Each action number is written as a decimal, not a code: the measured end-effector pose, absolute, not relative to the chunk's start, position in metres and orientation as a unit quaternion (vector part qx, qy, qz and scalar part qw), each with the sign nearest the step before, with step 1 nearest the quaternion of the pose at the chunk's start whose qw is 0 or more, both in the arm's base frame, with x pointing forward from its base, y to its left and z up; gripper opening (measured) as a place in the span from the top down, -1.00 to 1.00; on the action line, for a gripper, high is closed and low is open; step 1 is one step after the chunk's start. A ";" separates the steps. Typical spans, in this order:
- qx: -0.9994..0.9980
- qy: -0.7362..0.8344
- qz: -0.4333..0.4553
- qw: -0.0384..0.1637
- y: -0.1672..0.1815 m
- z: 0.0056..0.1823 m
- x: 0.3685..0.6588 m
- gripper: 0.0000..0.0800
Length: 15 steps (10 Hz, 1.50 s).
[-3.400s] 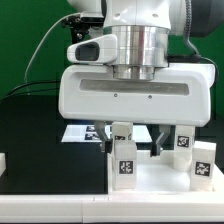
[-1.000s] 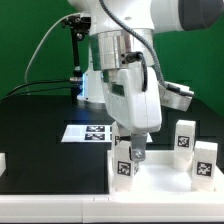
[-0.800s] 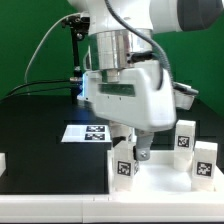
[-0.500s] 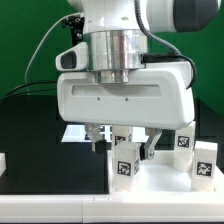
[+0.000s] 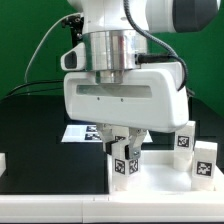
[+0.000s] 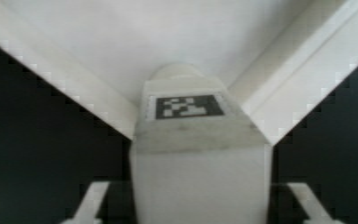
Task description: Assemble square table
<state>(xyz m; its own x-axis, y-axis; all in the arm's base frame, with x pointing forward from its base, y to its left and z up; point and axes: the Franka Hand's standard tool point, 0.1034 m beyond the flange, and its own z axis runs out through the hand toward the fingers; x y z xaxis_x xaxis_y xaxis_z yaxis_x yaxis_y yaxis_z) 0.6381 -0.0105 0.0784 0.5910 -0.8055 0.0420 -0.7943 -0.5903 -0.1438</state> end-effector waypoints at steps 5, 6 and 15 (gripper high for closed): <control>-0.676 0.733 -0.012 0.069 -0.010 0.078 0.633 0.29; -0.613 0.787 -0.005 0.074 -0.009 0.078 0.633 0.29; -0.543 0.834 -0.006 0.096 -0.013 0.104 0.637 -0.58</control>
Offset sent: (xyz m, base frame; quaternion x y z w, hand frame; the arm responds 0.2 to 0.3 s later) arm -0.0102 -0.0078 0.0078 -0.0340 -0.0214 0.4992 0.8656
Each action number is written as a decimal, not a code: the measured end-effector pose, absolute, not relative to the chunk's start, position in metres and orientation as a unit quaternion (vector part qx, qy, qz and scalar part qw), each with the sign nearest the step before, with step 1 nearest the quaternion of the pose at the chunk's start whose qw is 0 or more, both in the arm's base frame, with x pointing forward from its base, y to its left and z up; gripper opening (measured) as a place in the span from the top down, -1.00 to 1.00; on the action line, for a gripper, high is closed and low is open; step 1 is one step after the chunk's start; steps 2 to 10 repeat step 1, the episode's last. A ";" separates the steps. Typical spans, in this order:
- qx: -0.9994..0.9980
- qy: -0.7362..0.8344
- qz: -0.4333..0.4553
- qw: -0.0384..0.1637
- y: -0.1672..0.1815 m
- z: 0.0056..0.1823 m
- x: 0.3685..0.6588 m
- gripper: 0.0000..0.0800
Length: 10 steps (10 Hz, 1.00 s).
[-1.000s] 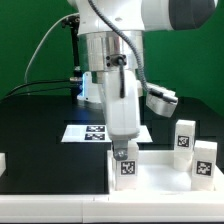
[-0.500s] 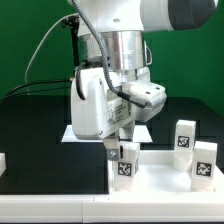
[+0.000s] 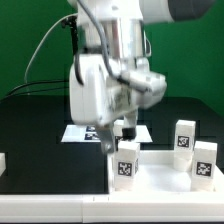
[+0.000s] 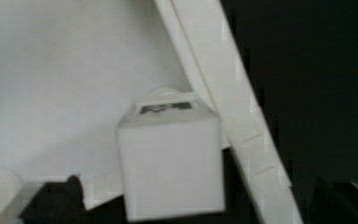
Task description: Assemble square table
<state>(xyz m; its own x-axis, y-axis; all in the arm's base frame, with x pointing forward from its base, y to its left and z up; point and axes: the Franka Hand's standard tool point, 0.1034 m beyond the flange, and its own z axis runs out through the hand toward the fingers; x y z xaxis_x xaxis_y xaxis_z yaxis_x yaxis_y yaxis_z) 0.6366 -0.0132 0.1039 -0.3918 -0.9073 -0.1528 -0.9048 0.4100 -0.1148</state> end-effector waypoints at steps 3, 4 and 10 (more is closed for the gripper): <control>-0.571 0.817 -0.013 0.078 -0.016 0.100 0.633 -0.62; -0.571 0.817 -0.013 0.078 -0.016 0.100 0.633 -0.62; -0.571 0.817 -0.013 0.078 -0.016 0.100 0.633 -0.62</control>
Offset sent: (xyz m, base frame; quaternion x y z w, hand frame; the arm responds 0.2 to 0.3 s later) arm 0.0000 0.0000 0.0000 0.0000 0.0000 0.0000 1.0000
